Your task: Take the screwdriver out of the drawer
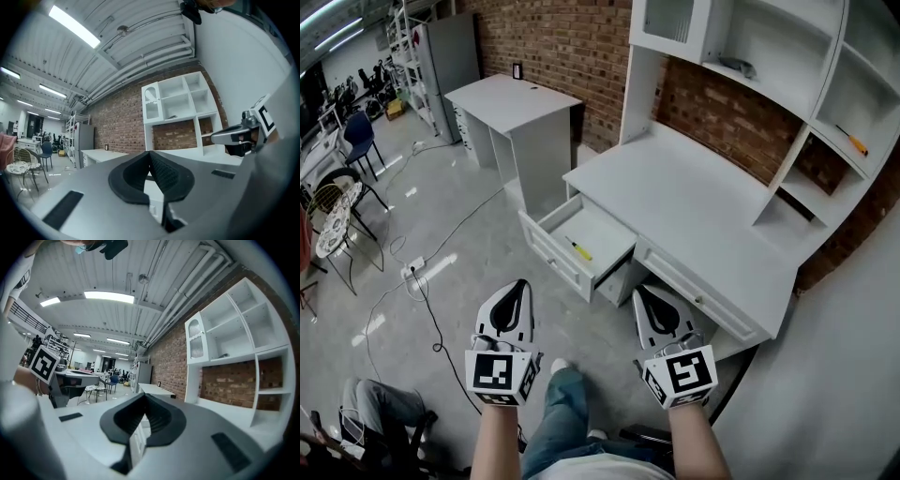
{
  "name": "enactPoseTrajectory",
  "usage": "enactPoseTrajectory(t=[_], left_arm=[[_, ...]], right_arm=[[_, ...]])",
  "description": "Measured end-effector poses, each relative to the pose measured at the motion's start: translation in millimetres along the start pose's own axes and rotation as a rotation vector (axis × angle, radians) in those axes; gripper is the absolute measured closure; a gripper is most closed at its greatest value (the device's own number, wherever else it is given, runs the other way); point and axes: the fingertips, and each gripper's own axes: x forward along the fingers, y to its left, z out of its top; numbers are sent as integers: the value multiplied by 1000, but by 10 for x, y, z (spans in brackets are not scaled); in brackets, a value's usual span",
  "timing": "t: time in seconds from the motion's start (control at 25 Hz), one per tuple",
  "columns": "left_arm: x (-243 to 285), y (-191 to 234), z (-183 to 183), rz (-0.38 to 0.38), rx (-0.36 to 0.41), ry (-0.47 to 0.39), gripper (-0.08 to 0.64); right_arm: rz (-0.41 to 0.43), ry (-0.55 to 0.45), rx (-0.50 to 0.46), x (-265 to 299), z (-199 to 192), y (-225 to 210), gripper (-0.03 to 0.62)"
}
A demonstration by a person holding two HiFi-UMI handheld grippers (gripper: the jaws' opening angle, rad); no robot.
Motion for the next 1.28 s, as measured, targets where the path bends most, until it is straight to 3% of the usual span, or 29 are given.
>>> enactPoseTrajectory(t=[0.2, 0.48, 0.52, 0.6, 0.64, 0.68, 0.76, 1.04, 1.28], left_arm=[[750, 512, -124, -7, -12, 9, 552], [1799, 1259, -308, -35, -19, 36, 552], [1927, 1346, -340, -38, -25, 42, 552], [2162, 1491, -396, -43, -36, 55, 552], [2267, 1549, -418, -47, -38, 58, 552], [2363, 1601, -436, -53, -38, 61, 552], [2521, 1698, -485, -61, -35, 67, 552], [2912, 1919, -857, -60, -45, 140, 552], [3210, 2008, -1404, -15, -99, 239, 552]], right_arm=[[-5, -22, 31, 898, -3, -221, 584], [-10, 36, 41, 2198, -98, -446, 581], [-2, 49, 47, 2352, -129, -457, 562], [24, 81, 59, 2641, -210, -473, 381], [35, 99, 58, 2773, -259, -486, 329], [42, 118, 50, 2894, -312, -499, 283], [58, 155, 20, 3106, -431, -517, 251], [146, 322, -40, 3704, -1075, -568, 250], [208, 484, -7, 4057, -2016, -681, 272]])
